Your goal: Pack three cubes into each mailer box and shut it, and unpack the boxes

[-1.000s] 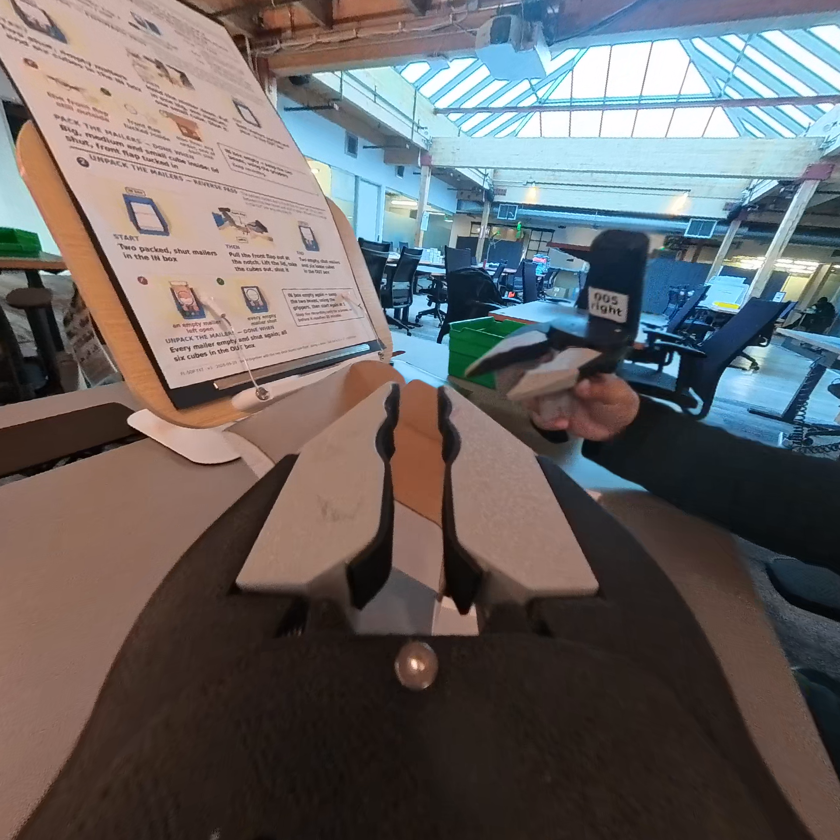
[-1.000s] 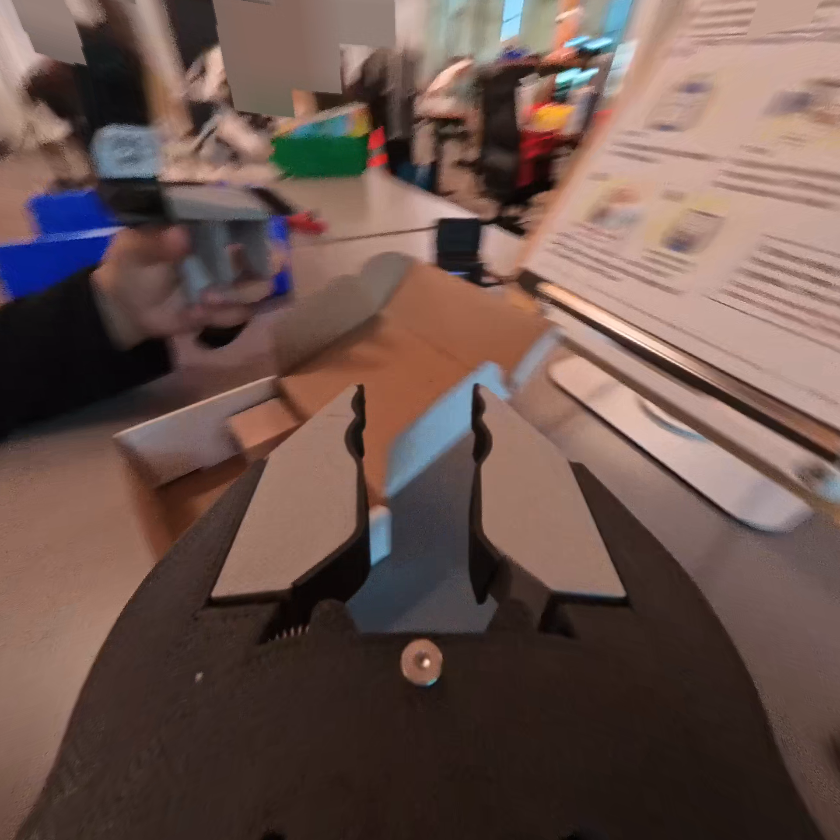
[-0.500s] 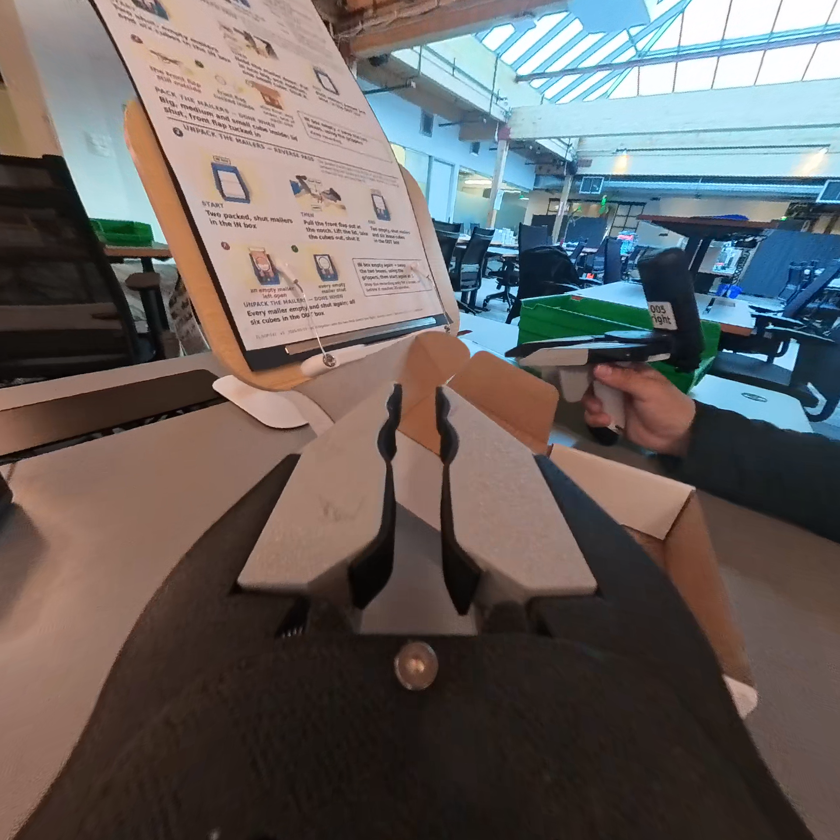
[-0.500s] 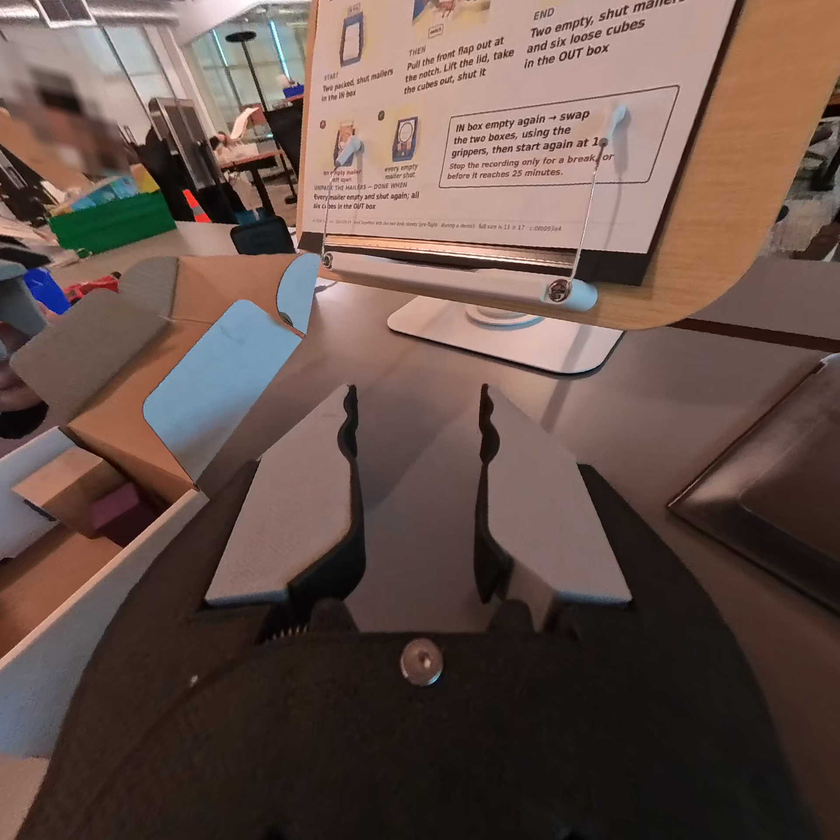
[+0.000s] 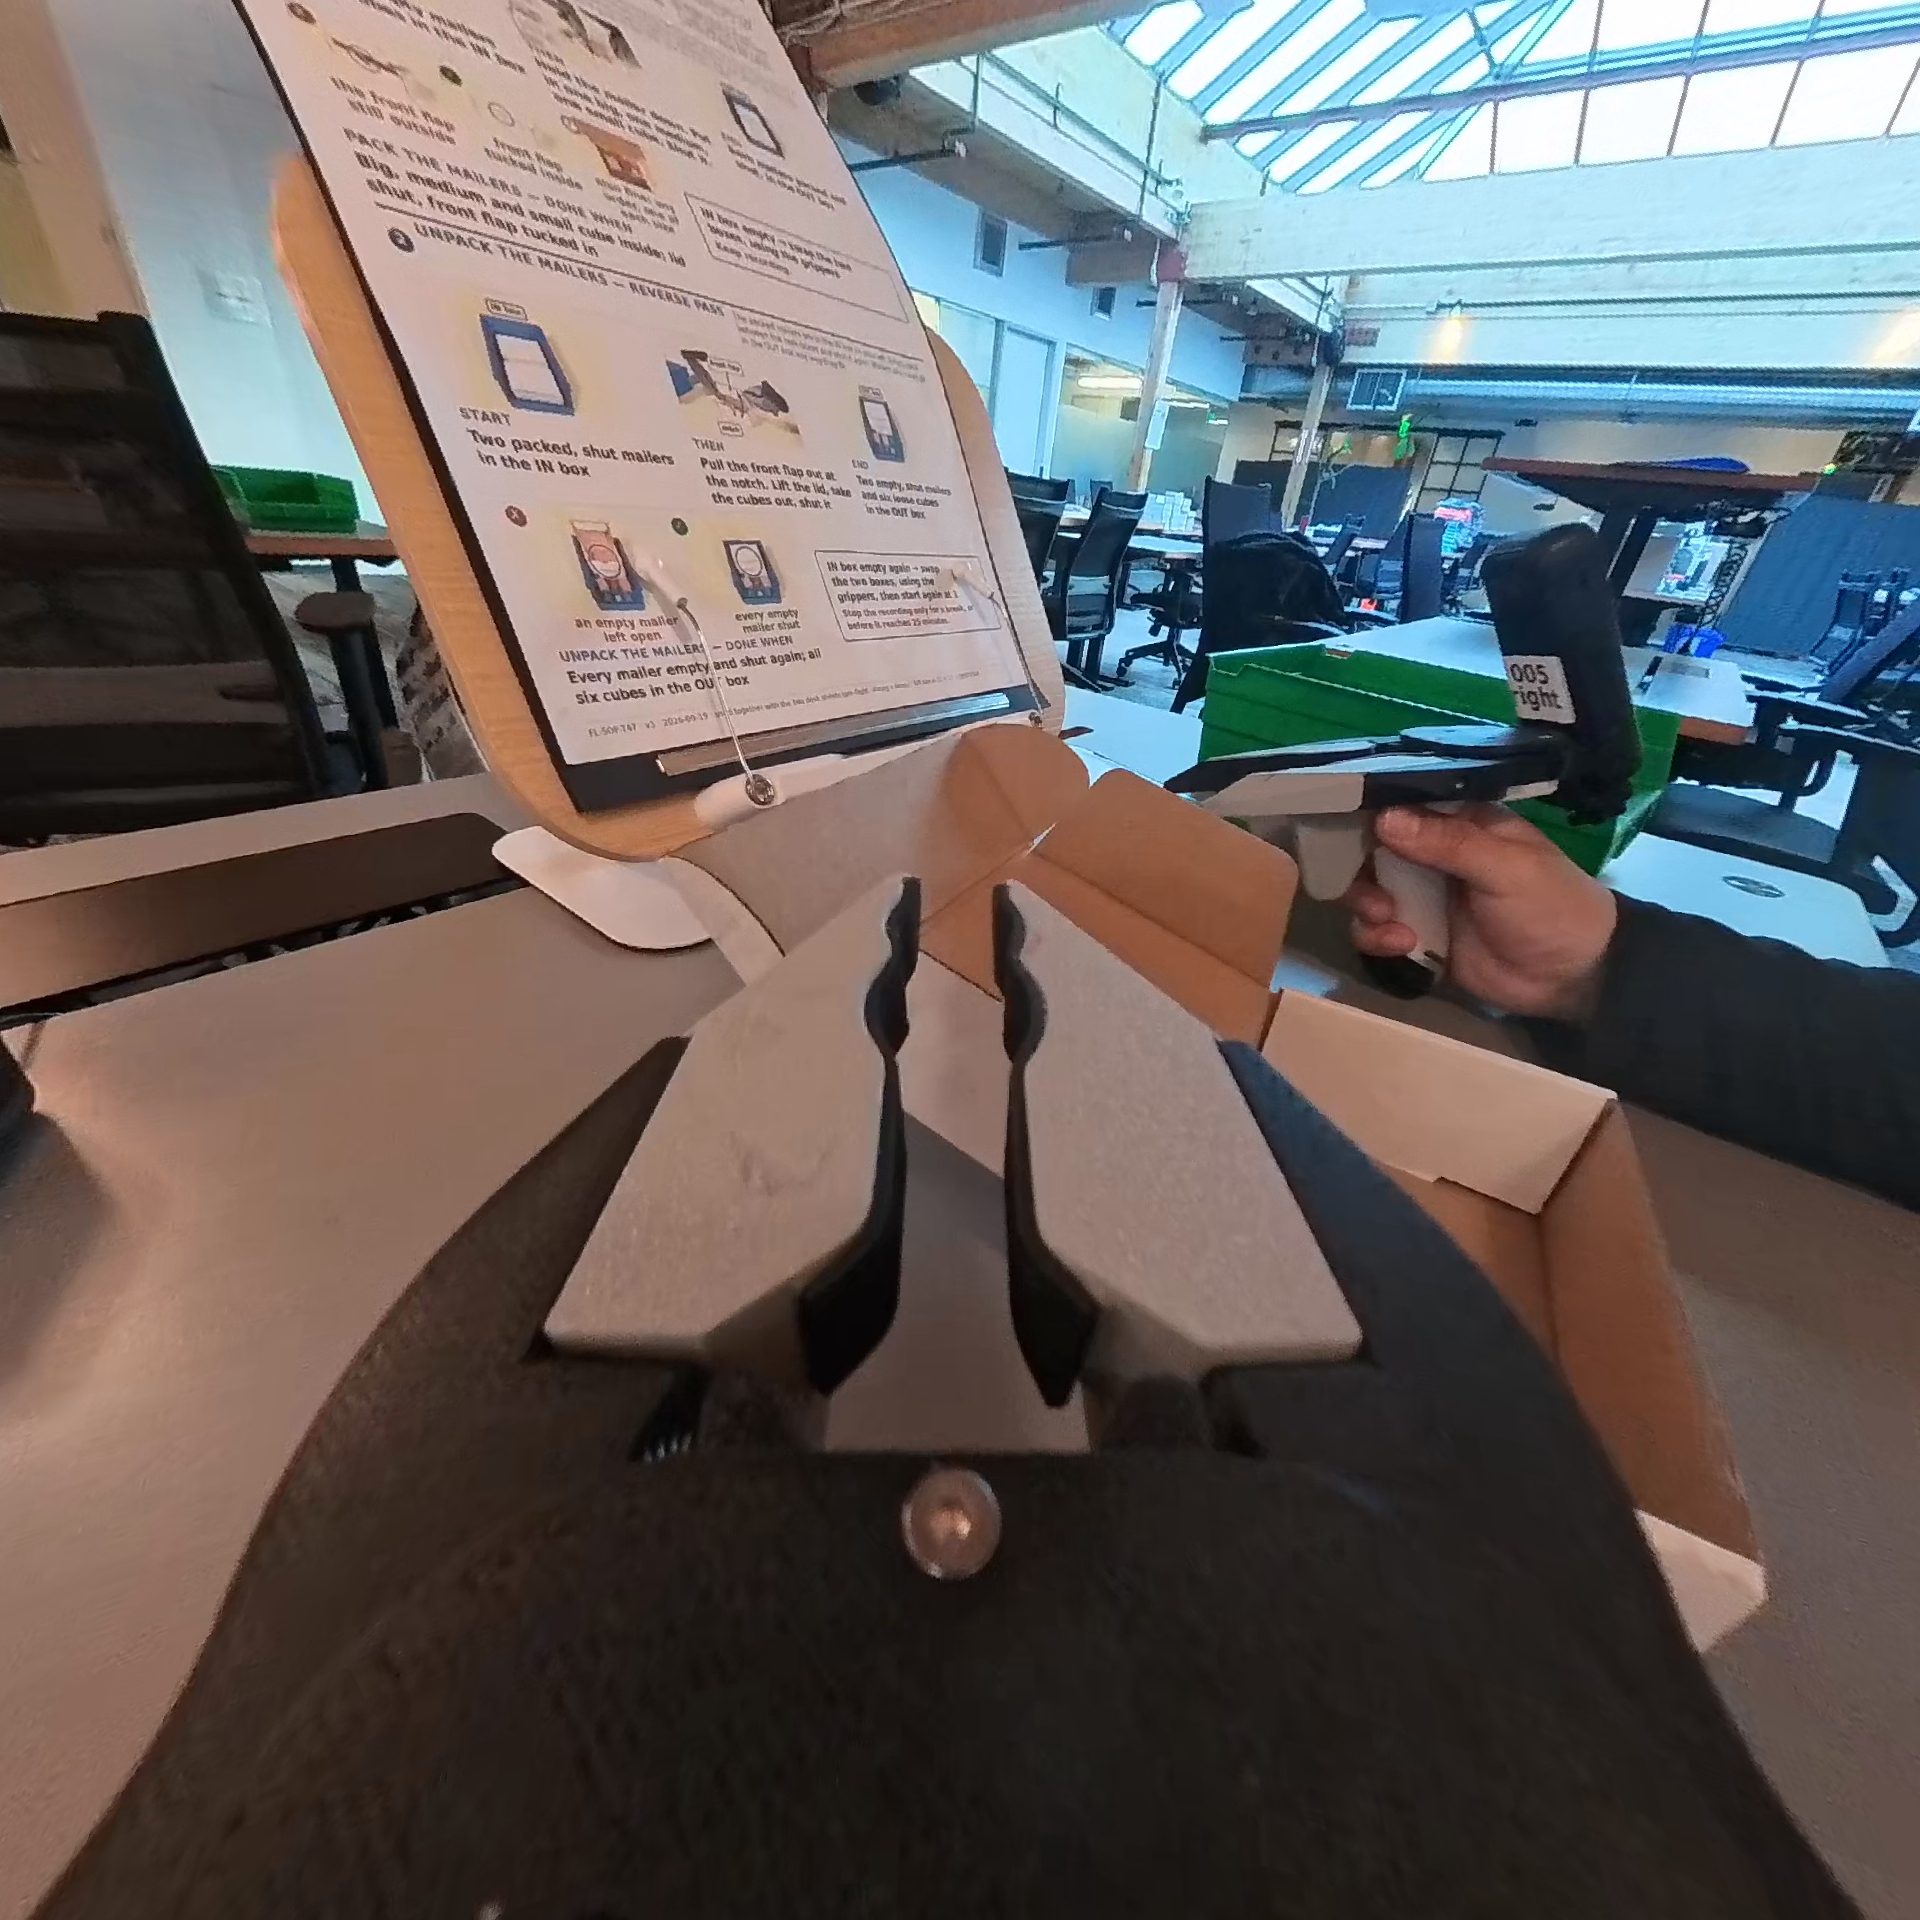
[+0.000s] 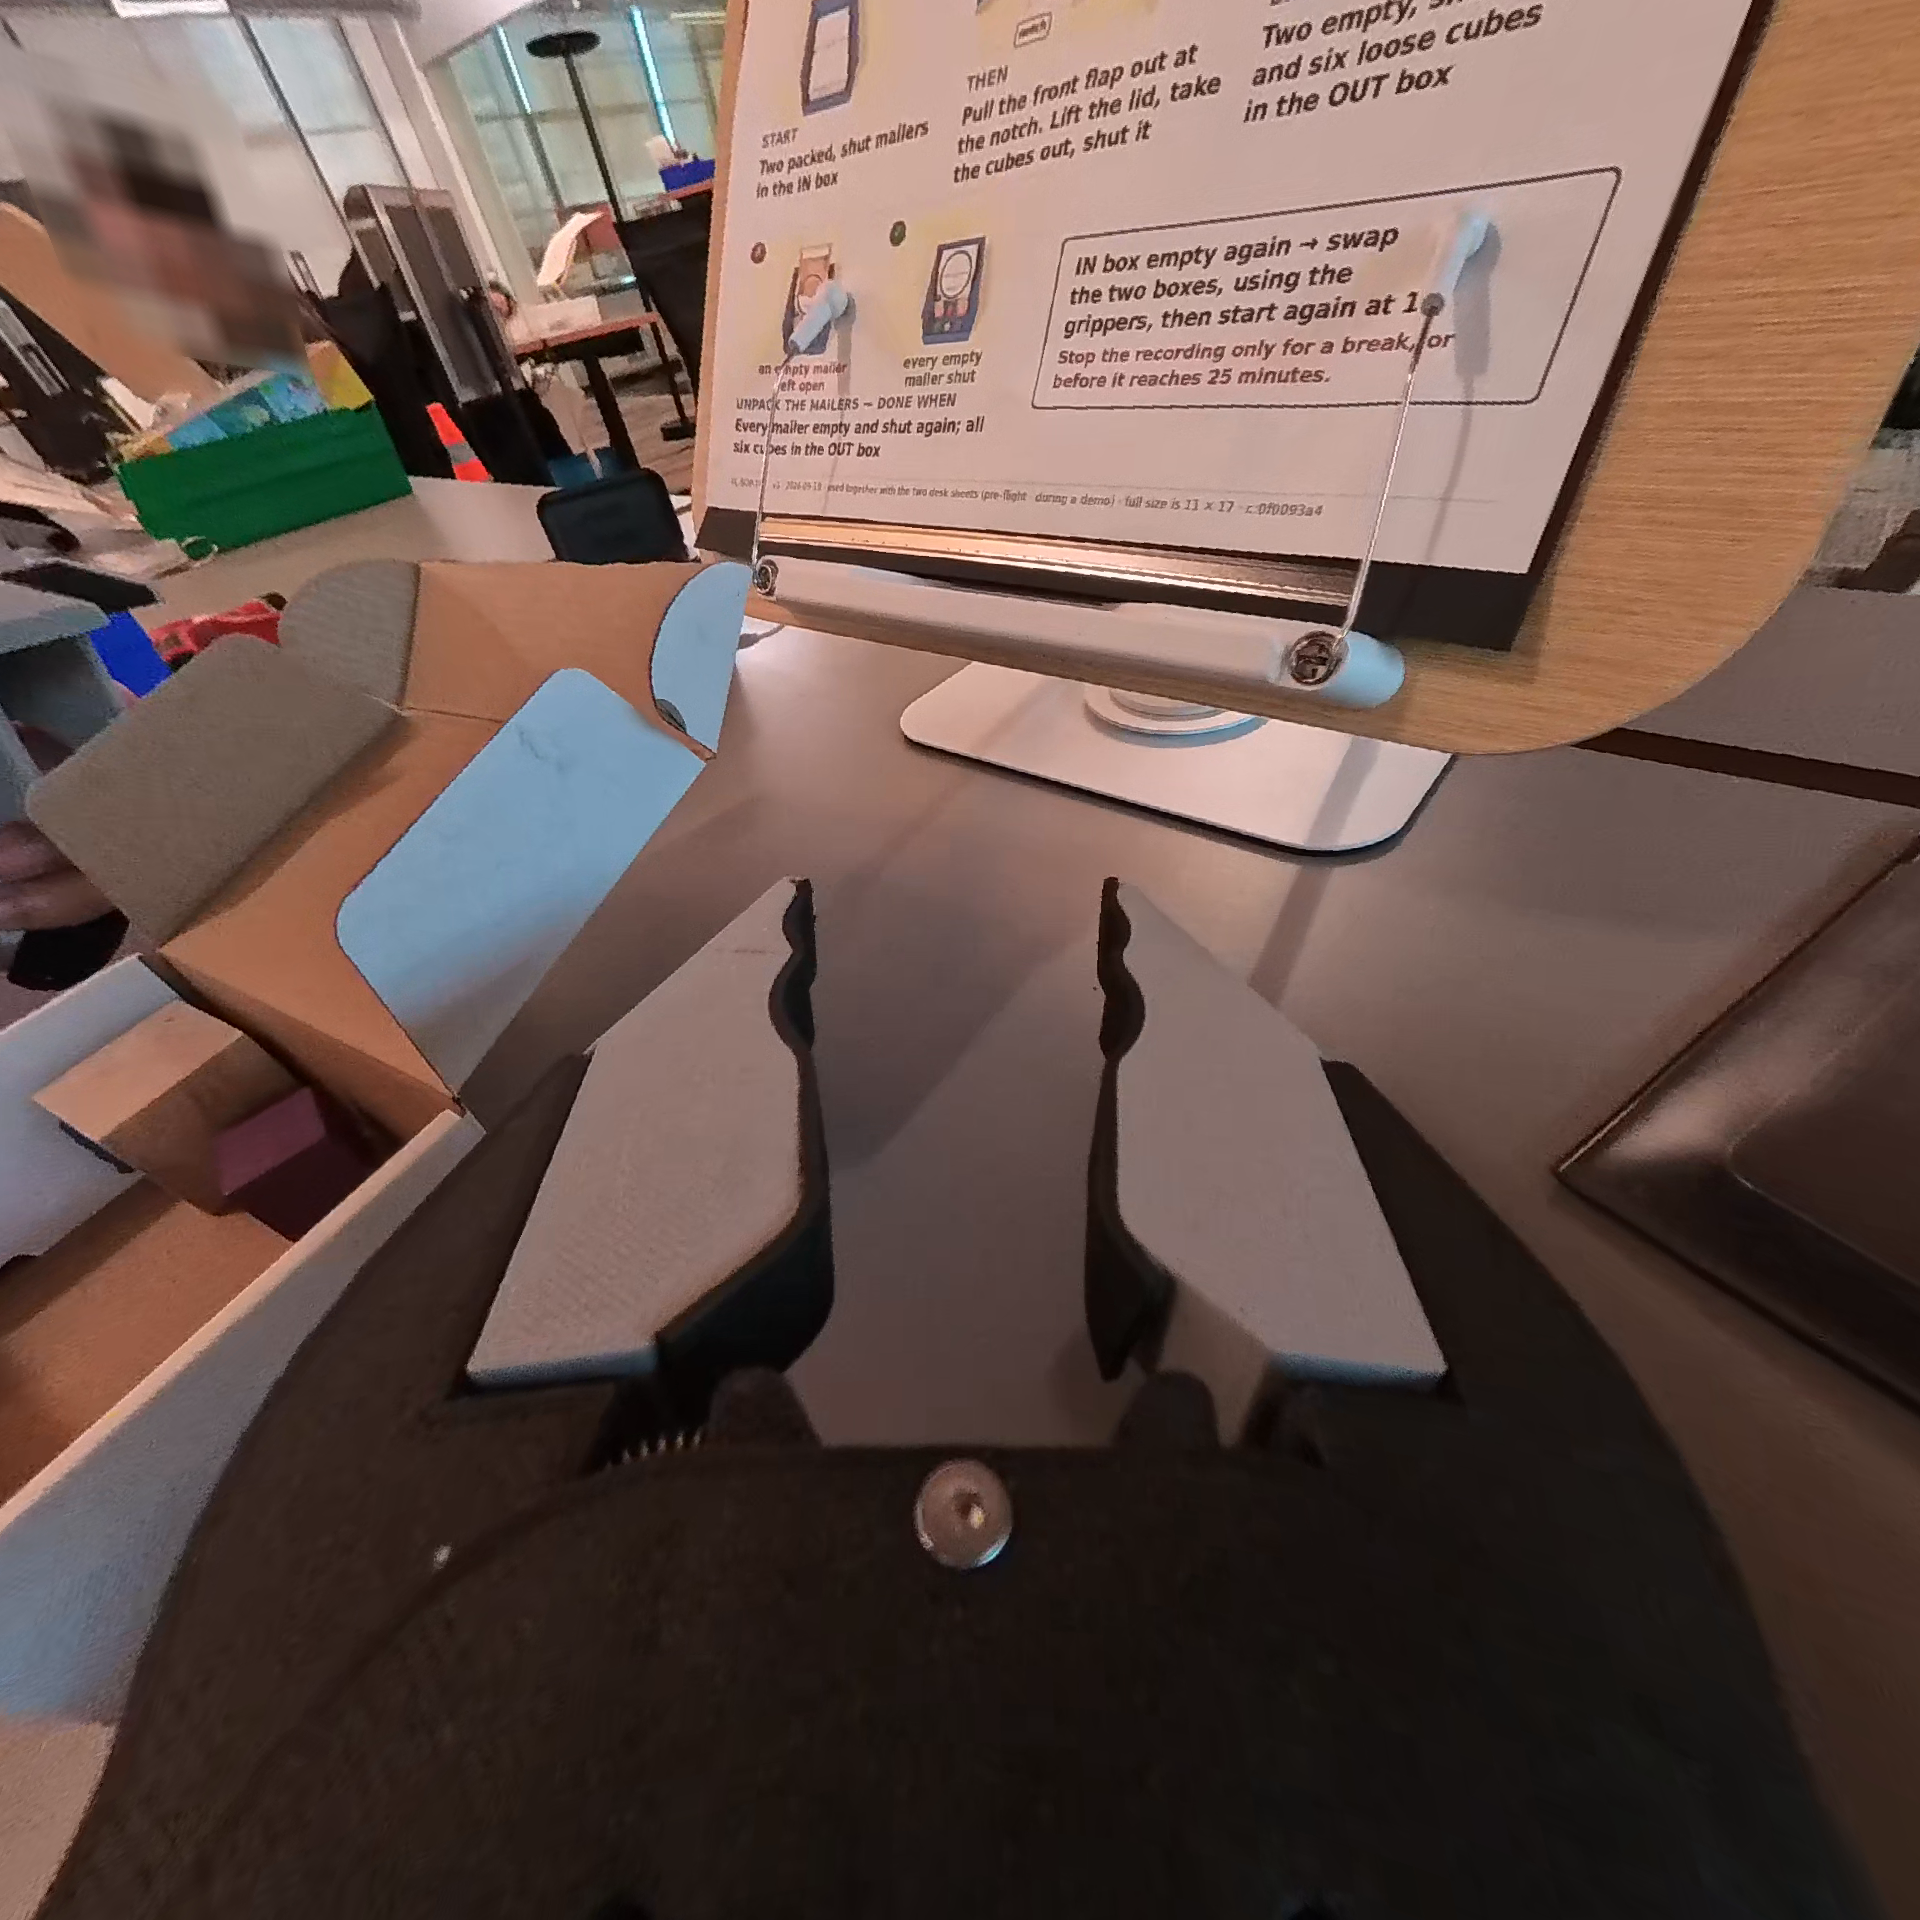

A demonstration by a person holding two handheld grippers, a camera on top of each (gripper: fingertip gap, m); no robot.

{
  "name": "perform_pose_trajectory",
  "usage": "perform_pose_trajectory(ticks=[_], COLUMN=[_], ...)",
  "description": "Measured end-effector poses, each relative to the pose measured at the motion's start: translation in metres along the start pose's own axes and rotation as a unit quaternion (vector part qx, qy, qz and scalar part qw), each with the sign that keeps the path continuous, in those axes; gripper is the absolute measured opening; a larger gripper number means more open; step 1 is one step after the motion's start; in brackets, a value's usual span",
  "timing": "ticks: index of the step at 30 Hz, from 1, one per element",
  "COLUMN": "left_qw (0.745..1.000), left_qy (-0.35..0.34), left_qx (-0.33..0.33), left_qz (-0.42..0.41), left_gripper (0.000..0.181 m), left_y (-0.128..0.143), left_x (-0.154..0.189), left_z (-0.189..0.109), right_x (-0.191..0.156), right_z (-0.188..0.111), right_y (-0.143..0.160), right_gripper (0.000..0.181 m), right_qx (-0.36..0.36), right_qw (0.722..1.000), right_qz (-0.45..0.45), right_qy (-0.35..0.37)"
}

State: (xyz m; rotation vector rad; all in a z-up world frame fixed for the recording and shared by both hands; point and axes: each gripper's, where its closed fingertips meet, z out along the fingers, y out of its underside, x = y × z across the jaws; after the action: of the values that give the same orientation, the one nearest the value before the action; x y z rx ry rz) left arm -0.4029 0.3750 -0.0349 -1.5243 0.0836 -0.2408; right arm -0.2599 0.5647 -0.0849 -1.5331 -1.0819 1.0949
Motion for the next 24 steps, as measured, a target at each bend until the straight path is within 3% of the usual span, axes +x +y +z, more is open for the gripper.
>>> perform_pose_trajectory(ticks=[19,24], left_qw=[1.000,0.999], left_qy=[-0.003,-0.031], left_qx=[-0.016,-0.009], left_qz=[0.001,-0.002], left_gripper=[0.021,0.035], left_y=[0.008,-0.011], left_x=[0.000,0.019], left_z=[0.000,-0.025], right_x=[-0.006,-0.007], right_z=[0.005,0.003], right_y=[0.002,-0.001], right_gripper=[0.056,0.055], right_qx=[-0.008,0.003], right_qw=[1.000,1.000], right_qz=[-0.011,-0.018], right_qy=[-0.010,-0.009])
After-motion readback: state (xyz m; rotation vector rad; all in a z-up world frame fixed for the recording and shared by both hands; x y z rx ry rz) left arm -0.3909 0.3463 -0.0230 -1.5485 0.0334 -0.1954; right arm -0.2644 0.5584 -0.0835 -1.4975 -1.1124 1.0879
